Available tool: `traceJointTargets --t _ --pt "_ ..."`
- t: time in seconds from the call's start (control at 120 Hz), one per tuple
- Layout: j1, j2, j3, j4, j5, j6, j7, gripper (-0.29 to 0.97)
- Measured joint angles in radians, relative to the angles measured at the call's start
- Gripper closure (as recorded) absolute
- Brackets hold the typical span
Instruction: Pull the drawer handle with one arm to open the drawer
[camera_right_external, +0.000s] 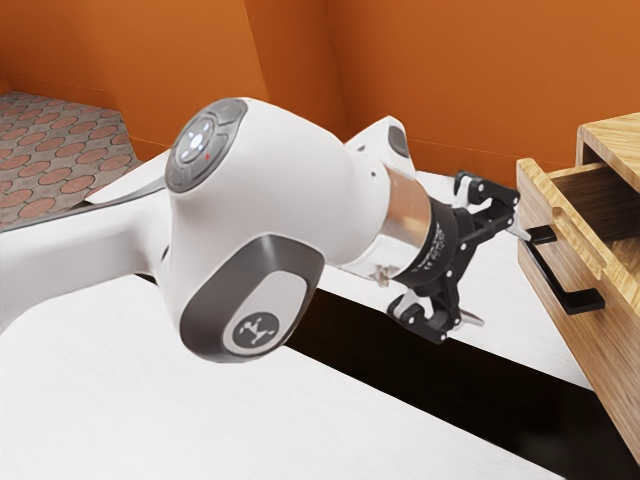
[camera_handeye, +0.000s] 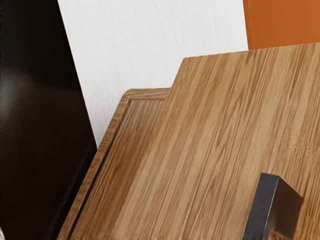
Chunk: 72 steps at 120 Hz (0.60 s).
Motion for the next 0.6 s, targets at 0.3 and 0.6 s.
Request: traceJointTargets --t 0.3,0.6 --pt "0.006 0.012 0.002 0.004 0.003 -0.001 0.0 0.0" --pt "-0.005 0.042 -0.005 0.023 0.008 0.001 0.0 0.0"
